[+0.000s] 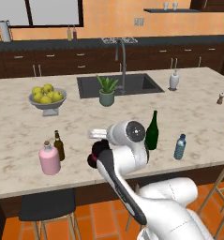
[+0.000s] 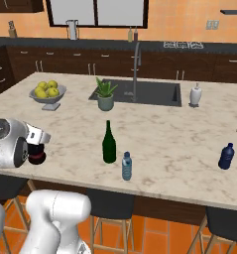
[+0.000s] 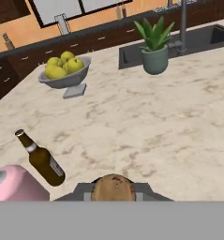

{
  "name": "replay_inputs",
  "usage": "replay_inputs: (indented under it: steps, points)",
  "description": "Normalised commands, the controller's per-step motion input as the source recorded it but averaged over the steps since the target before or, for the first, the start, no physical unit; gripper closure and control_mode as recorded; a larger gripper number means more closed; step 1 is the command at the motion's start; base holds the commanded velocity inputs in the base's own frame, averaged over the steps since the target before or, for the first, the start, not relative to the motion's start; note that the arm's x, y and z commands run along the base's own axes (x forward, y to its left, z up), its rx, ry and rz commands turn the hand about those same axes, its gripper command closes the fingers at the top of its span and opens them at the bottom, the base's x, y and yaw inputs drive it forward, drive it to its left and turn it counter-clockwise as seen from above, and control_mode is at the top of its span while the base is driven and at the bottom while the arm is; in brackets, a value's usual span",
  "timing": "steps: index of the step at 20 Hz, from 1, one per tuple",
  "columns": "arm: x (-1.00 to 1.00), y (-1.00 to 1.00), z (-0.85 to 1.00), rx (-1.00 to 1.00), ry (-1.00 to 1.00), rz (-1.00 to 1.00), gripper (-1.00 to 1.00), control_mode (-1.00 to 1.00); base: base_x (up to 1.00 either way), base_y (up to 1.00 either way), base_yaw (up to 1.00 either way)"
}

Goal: Move the plastic bottles in the middle to the plastics group, and the glass bottles in the middle to the glass group.

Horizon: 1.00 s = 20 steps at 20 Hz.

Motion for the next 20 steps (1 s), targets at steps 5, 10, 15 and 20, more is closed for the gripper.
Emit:
replay_inputs:
  steps: [5, 10, 15, 20]
  points:
    - [0.31, 0.44, 0.15, 0.02, 0.22, 0.0, 1.0, -1.0, 0.0, 0.0, 0.0]
    - [0.29, 0.46, -0.06, 0.0, 0.0, 0.0, 1.0, -1.0, 0.0, 0.0, 0.0]
    - [0.25, 0.46, -0.22, -0.04, -0.03, 0.0, 1.0, -1.0, 0.0, 0.0, 0.0]
    - [0.37, 0.31, -0.34, -0.07, 0.0, 0.0, 1.0, -1.0, 0.0, 0.0, 0.0]
